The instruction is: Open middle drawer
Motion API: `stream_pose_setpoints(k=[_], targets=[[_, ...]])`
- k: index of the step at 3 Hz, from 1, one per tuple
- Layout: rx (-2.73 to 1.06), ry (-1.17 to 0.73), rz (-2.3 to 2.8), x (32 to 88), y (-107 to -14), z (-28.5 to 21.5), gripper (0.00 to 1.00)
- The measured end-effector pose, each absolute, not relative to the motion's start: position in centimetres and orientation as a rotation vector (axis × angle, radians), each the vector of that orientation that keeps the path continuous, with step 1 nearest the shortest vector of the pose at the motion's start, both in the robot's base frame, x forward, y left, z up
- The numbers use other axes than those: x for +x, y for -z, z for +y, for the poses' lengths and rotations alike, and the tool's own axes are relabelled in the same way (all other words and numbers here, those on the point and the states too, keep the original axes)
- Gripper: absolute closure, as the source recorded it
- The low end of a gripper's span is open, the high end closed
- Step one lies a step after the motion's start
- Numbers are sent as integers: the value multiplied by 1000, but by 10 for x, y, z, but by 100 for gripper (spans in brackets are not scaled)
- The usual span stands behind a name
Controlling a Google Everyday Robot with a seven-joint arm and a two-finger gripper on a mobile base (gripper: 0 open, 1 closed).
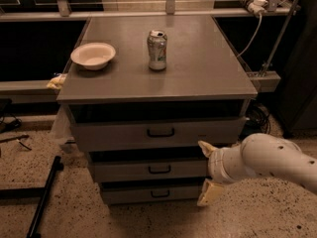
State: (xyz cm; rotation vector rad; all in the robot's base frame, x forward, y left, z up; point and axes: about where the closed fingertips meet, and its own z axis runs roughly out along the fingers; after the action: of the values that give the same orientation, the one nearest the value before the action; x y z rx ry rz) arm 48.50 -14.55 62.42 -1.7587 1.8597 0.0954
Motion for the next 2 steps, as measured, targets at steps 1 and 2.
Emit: stream_pose_setpoints(k=[1,2], targets=[[-1768,-116,1842,503,-584,-145,0],[-1783,-141,1848,515,-546,-144,0]])
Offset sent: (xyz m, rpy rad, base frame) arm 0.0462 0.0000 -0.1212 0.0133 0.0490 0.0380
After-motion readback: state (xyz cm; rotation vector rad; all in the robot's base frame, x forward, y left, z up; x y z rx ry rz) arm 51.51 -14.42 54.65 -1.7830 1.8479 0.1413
